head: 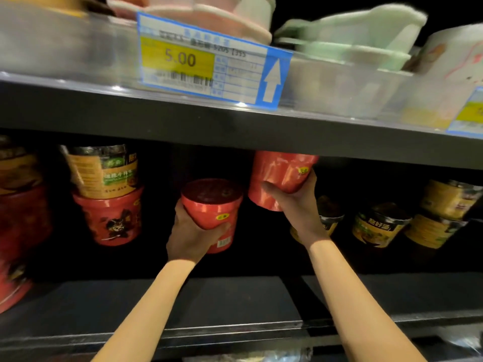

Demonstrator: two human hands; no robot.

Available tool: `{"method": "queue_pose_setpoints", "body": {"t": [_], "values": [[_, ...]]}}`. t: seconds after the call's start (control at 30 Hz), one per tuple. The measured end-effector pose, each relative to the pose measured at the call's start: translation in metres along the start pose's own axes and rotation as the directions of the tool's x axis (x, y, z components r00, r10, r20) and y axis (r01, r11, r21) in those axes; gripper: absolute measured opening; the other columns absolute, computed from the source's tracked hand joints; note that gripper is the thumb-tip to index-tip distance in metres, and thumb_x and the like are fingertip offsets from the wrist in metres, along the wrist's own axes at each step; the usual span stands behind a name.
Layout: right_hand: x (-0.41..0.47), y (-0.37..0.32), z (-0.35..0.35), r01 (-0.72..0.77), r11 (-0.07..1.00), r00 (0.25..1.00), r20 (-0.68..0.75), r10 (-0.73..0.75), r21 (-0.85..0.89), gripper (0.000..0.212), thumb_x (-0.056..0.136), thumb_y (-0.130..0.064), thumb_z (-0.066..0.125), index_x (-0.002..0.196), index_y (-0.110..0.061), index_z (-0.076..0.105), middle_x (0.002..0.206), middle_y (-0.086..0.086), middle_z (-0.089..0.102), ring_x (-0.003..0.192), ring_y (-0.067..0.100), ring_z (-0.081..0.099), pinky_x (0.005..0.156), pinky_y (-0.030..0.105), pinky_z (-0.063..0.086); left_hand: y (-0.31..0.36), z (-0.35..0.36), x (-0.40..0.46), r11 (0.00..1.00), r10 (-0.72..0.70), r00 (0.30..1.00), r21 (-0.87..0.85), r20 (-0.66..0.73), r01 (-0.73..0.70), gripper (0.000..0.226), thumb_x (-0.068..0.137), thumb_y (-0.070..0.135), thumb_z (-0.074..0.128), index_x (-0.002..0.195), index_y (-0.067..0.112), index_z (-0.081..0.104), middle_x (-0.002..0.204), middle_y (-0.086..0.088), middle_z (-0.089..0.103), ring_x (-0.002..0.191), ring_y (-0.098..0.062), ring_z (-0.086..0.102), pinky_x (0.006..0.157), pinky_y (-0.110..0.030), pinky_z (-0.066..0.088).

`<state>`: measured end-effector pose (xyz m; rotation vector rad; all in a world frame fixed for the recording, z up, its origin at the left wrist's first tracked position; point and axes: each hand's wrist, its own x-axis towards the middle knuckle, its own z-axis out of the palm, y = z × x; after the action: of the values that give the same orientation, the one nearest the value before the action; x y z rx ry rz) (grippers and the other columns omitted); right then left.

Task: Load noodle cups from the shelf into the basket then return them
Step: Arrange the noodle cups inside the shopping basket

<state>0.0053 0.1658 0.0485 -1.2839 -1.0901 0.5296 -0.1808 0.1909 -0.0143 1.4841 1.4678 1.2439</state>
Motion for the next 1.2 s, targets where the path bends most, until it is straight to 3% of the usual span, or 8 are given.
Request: {"method": "queue_pose_setpoints", "body": {"t": [0.17,0.3,0.43,0.6,0.77,0.9,1.07,1.2], "values": [[-0.053,-0.001,0.007,-0.044,0.999,0.999,0.011,0.044,0.008,0.098,0.067,-0.019,0.083,0.144,-0.022,0.022,0.117,-0.008,0.048,0.105,0.011,0.05,0.087,0.023,0.042,-0.005,-0.057,-0.035,0.998,-0.061,0.996,0.009,-0.068,0.061,0.122,0.041,0.054,0.08,0.142,0.02,0.02,0.131,-0.014,0.051,0.114,-0.035,0.053,0.096,-0.044,0.045],[-0.109,0.008,0.018,-0.058,0.998,0.988,0.146,0.054,0.024,0.085,0.059,-0.026,0.088,0.129,-0.018,0.04,0.107,-0.005,0.063,0.096,0.011,0.064,0.078,0.025,0.051,-0.018,-0.105,-0.083,0.999,-0.036,0.992,-0.036,-0.123,0.032,0.093,0.059,0.037,0.086,0.131,0.015,0.033,0.119,-0.004,0.054,0.102,-0.024,0.054,0.088,-0.035,0.042],[-0.172,-0.004,0.036,-0.046,0.997,0.952,0.305,0.023,0.068,0.099,0.042,-0.048,0.081,0.127,-0.03,0.033,0.114,-0.019,0.053,0.094,-0.014,0.057,0.074,0.014,0.049,-0.037,-0.156,-0.143,0.987,-0.025,0.982,-0.159,-0.186,-0.005,0.114,0.033,0.061,0.074,0.134,0.028,0.031,0.114,0.012,0.054,0.1,-0.012,0.056,0.088,-0.035,0.044],[-0.261,-0.005,0.062,-0.164,0.983,0.88,0.463,0.108,0.082,0.087,0.033,-0.05,0.078,0.111,-0.047,0.039,0.105,-0.02,0.06,0.091,-0.012,0.059,0.075,0.017,0.049,-0.076,-0.22,-0.221,0.954,-0.18,0.937,-0.285,-0.3,0.092,0.112,0.032,0.053,0.086,0.129,0.031,0.035,0.109,0.011,0.057,0.098,-0.012,0.057,0.09,-0.039,0.045],[-0.347,0.009,0.1,-0.311,0.946,0.746,0.639,0.186,0.088,0.104,0.023,-0.051,0.088,0.116,-0.041,0.042,0.107,-0.018,0.063,0.093,-0.005,0.063,0.07,0.016,0.052,-0.137,-0.267,-0.309,0.914,-0.357,0.82,-0.347,-0.448,0.208,0.118,0.017,0.047,0.086,0.124,0.023,0.041,0.103,0.003,0.061,0.091,-0.013,0.059,0.093,-0.038,0.044],[-0.409,0.027,0.134,-0.394,0.919,0.612,0.745,0.264,-0.002,0.117,0.013,-0.059,0.089,0.119,-0.035,0.043,0.118,-0.008,0.062,0.101,0.003,0.063,0.085,0.027,0.05,-0.172,-0.291,-0.372,0.877,-0.461,0.7,-0.399,-0.545,0.267,0.108,0.023,0.044,0.08,0.121,0.025,0.038,0.105,0.001,0.058,0.088,-0.011,0.057,0.089,-0.031,0.039],[-0.471,0.063,0.167,-0.425,0.887,0.415,0.833,0.367,-0.18,0.129,0.004,-0.054,0.089,0.121,-0.028,0.04,0.118,0.001,0.06,0.091,0.003,0.065,0.074,0.019,0.052,-0.218,-0.31,-0.44,0.795,-0.607,0.542,-0.459,-0.582,0.397,0.157,-0.002,0.066,0.08,0.14,0.021,0.03,0.118,-0.001,0.054,0.105,-0.017,0.054,0.097,-0.033,0.038],[-0.505,0.092,0.188,-0.388,0.848,0.256,0.842,0.474,-0.36,0.142,0.002,-0.052,0.09,0.132,-0.031,0.036,0.122,0.003,0.059,0.106,0.02,0.061,0.09,0.038,0.05,-0.249,-0.309,-0.474,0.838,-0.544,0.502,-0.402,-0.673,0.369,0.092,0.027,-0.009,0.087,0.107,0.028,0.061,0.098,0.026,0.067,0.081,0.009,0.063,0.073,-0.009,0.047]]}}
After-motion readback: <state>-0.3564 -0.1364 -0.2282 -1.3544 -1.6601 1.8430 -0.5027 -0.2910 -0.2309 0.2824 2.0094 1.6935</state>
